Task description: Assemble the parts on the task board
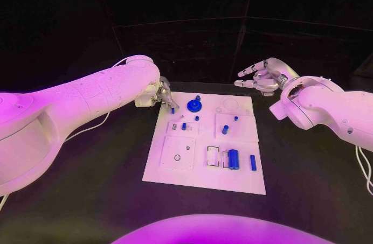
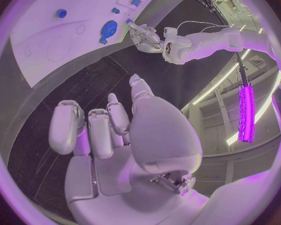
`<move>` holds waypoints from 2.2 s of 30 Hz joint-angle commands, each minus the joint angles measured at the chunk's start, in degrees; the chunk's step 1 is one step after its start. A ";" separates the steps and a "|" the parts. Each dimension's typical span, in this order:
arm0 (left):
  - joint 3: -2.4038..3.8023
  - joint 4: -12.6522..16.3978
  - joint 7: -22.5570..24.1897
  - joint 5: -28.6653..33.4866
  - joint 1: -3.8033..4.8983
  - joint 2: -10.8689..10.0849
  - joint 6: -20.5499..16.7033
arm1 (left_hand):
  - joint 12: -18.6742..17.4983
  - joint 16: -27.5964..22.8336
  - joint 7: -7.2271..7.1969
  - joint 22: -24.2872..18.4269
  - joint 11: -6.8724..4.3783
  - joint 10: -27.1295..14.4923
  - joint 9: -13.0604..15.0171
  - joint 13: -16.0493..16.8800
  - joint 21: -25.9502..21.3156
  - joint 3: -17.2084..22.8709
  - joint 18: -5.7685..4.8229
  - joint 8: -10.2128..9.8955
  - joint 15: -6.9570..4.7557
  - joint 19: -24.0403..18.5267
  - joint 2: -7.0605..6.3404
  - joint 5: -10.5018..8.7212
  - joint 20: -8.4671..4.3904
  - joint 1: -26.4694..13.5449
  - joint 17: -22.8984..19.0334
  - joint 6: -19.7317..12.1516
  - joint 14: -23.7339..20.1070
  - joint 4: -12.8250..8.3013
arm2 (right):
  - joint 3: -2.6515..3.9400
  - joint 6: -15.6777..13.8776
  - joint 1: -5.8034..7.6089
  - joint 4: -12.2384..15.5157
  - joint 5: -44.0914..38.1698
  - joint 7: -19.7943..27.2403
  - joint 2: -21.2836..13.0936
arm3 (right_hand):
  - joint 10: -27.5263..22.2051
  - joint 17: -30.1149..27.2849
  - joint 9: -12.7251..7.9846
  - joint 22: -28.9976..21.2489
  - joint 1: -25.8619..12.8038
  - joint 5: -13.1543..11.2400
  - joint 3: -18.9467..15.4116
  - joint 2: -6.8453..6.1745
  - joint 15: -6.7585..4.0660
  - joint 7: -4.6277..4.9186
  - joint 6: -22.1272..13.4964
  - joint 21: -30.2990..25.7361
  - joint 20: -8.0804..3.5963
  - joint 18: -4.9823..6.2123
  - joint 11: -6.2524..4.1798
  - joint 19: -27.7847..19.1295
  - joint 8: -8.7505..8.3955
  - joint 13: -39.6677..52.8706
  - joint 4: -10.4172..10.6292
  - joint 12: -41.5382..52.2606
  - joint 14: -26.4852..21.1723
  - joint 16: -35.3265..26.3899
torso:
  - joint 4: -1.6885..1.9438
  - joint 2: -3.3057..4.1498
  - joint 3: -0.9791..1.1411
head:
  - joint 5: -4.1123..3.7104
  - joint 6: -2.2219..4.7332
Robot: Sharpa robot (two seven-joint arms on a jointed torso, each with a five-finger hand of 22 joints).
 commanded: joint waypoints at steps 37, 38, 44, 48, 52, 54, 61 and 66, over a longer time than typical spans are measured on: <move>-0.59 1.02 2.19 5.60 0.07 -1.10 -4.31 | -0.86 0.18 -0.53 0.70 -0.84 0.97 -2.51 -1.18 0.17 12.62 0.81 -2.37 -0.67 0.29 3.73 0.03 -0.44 10.32 15.09 2.33 5.95 -10.83 | 0.03 0.30 0.11 0.03 0.11 0.42 0.08 | -0.04 0.00 -0.08 0.03 0.02 0.33 -0.24 0.49 -0.40 -0.33 0.16 -0.31 -0.29 1.07 -0.18 0.06 0.25 0.02 -0.20 -0.02 2.91 -0.34 | 0.04 -0.06 -0.02 | -0.21 -0.51; -0.59 1.42 2.15 6.14 0.08 -1.40 -4.63 | -0.87 0.18 -0.56 0.73 -0.81 1.15 -2.53 -1.21 0.16 13.56 0.80 -2.36 -0.68 0.30 3.45 0.04 -0.41 9.75 15.09 2.44 5.95 -11.09 | 0.03 0.30 0.11 0.02 0.11 0.41 0.07 | -0.04 0.00 -0.08 0.03 0.02 0.33 -0.24 0.49 -0.40 -0.33 0.16 -0.31 -0.29 1.07 -0.18 0.06 0.25 0.02 -0.20 -0.02 2.91 -0.34 | 0.06 -0.07 -0.01 | -0.20 -0.51; -0.58 5.26 1.26 8.55 0.16 -3.75 -6.32 | -0.86 0.18 -0.63 1.10 -0.86 1.66 -2.49 -1.30 0.35 17.57 0.75 -2.19 -0.72 0.48 2.26 0.03 -0.41 7.45 15.09 2.72 5.95 -12.15 | 0.03 0.35 0.11 -0.08 0.11 0.40 0.04 | -0.04 0.00 -0.08 0.03 0.02 0.33 -0.24 0.49 -0.40 -0.33 0.16 -0.31 -0.29 1.07 -0.18 0.06 0.25 0.02 -0.20 -0.02 2.91 -0.34 | 0.17 -0.14 0.07 | -0.11 -0.56; -0.58 8.63 0.84 8.95 0.21 -5.59 -7.40 | -0.83 0.18 -0.68 1.30 -0.84 2.00 -2.38 -1.38 0.44 20.15 0.73 -2.00 -0.77 0.61 1.37 0.07 -0.42 5.92 15.09 2.83 5.95 -12.79 | 0.03 0.36 0.11 -0.14 0.11 0.40 -0.01 | -0.04 0.00 -0.08 0.03 0.02 0.33 -0.24 0.49 -0.40 -0.33 0.16 -0.31 -0.29 1.07 -0.18 0.06 0.25 0.02 -0.20 -0.02 2.91 -0.34 | 0.22 -0.14 0.05 | -0.01 -0.53; -0.59 12.53 0.70 9.11 0.22 -7.77 -8.99 | -0.78 0.18 -0.69 1.50 -0.86 2.30 -2.23 -1.43 0.53 22.81 0.70 -1.74 -0.80 0.71 0.48 0.07 -0.44 4.59 15.09 2.93 5.95 -13.50 | 0.03 0.38 0.11 -0.16 0.11 0.38 -0.07 | -0.04 0.00 -0.08 0.03 0.02 0.33 -0.24 0.49 -0.40 -0.33 0.16 -0.31 -0.29 1.07 -0.18 0.06 0.25 0.02 -0.20 -0.02 2.91 -0.34 | 0.11 -0.09 0.04 | 0.03 -0.55; -0.60 14.33 0.73 9.11 0.21 -8.79 -9.79 | -0.81 0.18 -0.73 1.58 -0.89 2.41 -2.15 -1.52 0.55 24.00 0.69 -1.60 -0.80 0.76 0.07 0.09 -0.44 4.13 15.09 2.98 5.95 -13.87 | 0.03 0.39 0.11 -0.16 0.11 0.38 -0.11 | -0.04 0.00 -0.08 0.03 0.02 0.33 -0.24 0.49 -0.40 -0.33 0.16 -0.31 -0.29 1.07 -0.18 0.06 0.25 0.02 -0.20 -0.02 2.91 -0.34 | 0.11 -0.09 0.03 | -0.04 -0.56; -0.68 20.39 1.08 6.82 -0.12 -12.22 -12.48 | -0.58 0.18 -0.78 2.02 -0.94 2.99 -1.83 -1.53 0.80 28.15 0.62 -1.00 -0.80 0.98 -1.35 0.13 -0.41 2.11 15.09 3.15 5.95 -14.81 | 0.03 0.44 0.11 -0.21 0.11 0.38 -0.17 | -0.04 0.00 -0.08 0.03 0.02 0.33 -0.24 0.49 -0.40 -0.33 0.16 -0.31 -0.29 1.07 -0.18 0.06 0.25 0.02 -0.20 -0.02 2.91 -0.34 | 0.22 -0.11 0.02 | -0.05 -0.66; -1.09 23.61 1.03 5.22 -0.66 -14.14 -13.70 | -0.39 0.18 -0.85 2.28 -1.00 3.34 -1.59 -1.52 0.92 30.56 0.59 -0.53 -0.82 1.09 -2.20 0.14 -0.41 0.84 15.09 3.19 5.95 -15.23 | 0.03 0.48 0.11 -0.27 0.11 0.40 -0.16 | -0.04 0.00 -0.08 0.03 0.02 0.33 -0.24 0.49 -0.40 -0.33 0.16 -0.31 -0.29 1.07 -0.18 0.06 0.25 0.02 -0.20 -0.02 2.91 -0.34 | 0.23 -0.13 0.04 | 0.19 -0.71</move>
